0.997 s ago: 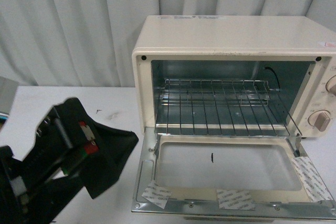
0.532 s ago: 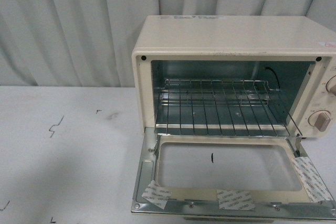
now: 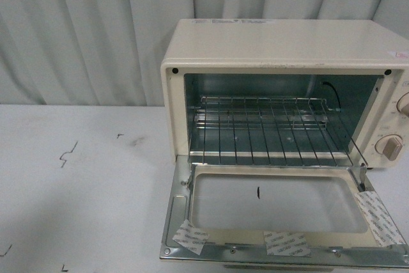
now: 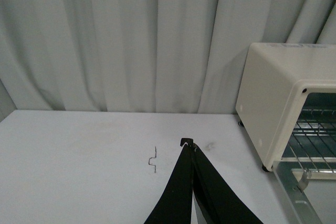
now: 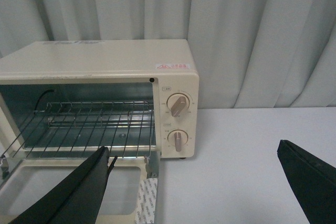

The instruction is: Open oven

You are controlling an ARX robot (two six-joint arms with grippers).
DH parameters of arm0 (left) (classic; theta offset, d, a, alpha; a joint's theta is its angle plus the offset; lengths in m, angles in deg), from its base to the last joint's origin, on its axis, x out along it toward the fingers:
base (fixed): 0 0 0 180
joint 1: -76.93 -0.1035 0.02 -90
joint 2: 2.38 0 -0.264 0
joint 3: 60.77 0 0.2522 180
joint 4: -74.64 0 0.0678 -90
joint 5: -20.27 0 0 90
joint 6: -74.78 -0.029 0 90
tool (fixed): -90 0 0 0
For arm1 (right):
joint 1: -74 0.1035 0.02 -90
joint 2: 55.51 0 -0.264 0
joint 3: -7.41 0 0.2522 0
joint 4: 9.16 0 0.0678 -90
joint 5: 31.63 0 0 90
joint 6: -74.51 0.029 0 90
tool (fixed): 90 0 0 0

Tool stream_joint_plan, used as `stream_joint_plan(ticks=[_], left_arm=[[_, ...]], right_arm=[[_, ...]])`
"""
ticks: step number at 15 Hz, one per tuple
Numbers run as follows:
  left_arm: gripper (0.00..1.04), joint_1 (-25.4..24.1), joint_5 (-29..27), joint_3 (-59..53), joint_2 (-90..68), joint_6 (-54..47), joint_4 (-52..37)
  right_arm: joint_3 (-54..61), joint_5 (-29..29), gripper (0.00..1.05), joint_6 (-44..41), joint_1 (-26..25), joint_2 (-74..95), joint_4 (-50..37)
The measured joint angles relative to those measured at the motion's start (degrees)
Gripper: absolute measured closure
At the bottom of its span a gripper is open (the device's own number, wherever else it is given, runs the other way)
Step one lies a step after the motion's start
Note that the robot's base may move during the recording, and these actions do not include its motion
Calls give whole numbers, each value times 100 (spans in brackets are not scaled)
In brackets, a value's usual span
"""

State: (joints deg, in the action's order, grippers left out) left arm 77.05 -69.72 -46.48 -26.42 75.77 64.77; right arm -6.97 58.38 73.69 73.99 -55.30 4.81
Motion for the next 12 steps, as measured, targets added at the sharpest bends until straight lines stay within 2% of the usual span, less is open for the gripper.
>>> stream_joint_plan(ticks=[10, 11, 12], left_arm=[[103, 0, -2, 0, 1388, 2, 1344], [103, 0, -9, 13, 1606, 0, 1668], [103, 0, -2, 4, 2214, 0, 2441]], right_arm=[[0, 0, 6, 0, 0, 0, 0], [0, -2, 6, 0, 0, 0, 0], [0, 2, 6, 0, 0, 0, 0]])
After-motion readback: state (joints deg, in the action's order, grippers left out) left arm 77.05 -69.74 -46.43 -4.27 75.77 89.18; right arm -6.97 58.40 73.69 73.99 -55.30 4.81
